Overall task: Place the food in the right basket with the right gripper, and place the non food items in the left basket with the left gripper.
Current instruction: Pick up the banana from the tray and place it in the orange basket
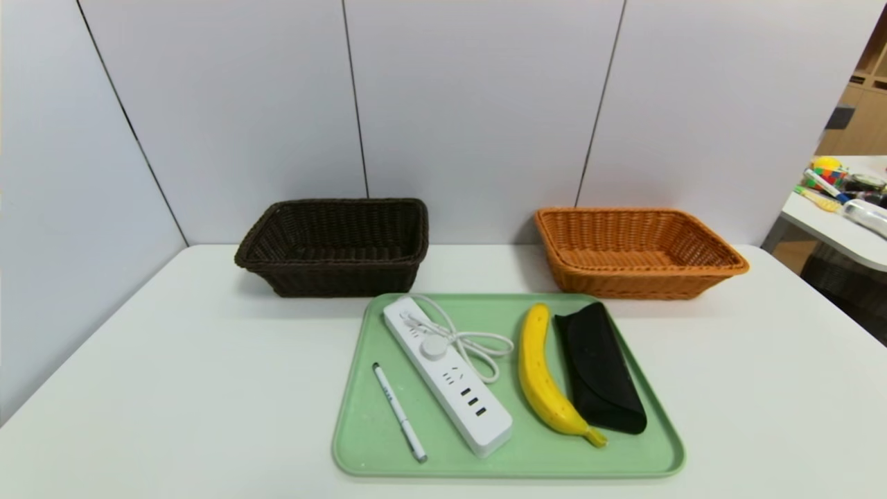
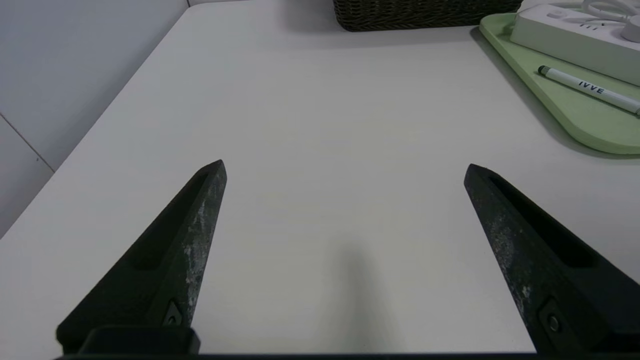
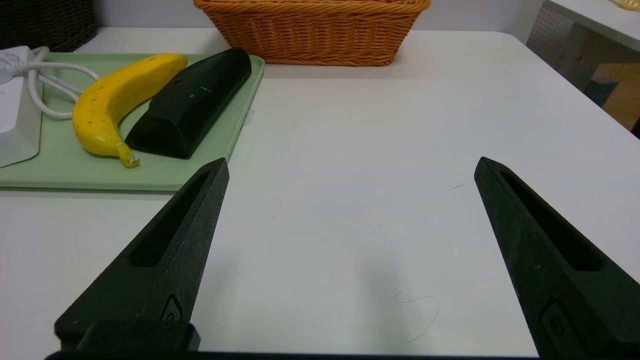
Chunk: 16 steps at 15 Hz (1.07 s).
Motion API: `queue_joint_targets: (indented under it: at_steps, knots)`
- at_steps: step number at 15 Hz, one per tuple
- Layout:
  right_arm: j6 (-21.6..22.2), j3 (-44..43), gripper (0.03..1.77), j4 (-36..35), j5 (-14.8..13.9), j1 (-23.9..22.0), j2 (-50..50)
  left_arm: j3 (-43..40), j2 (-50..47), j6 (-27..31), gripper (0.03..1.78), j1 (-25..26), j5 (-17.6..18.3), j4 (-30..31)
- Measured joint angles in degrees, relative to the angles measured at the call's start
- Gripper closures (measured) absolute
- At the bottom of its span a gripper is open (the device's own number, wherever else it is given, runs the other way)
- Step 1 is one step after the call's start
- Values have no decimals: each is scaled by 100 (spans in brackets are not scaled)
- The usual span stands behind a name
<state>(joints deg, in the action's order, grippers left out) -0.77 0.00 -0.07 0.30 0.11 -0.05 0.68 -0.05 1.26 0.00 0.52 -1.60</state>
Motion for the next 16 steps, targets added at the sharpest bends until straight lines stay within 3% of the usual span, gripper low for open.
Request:
queue_joint_targets:
  at_steps: [10, 16]
  knots:
    - [-79, -140, 10, 106, 49, -1, 0, 102, 5, 9, 12, 0, -6, -157]
    - [-63, -1593, 10, 1710, 269, 10, 384, 1819, 722, -10, 12, -5, 41, -1673]
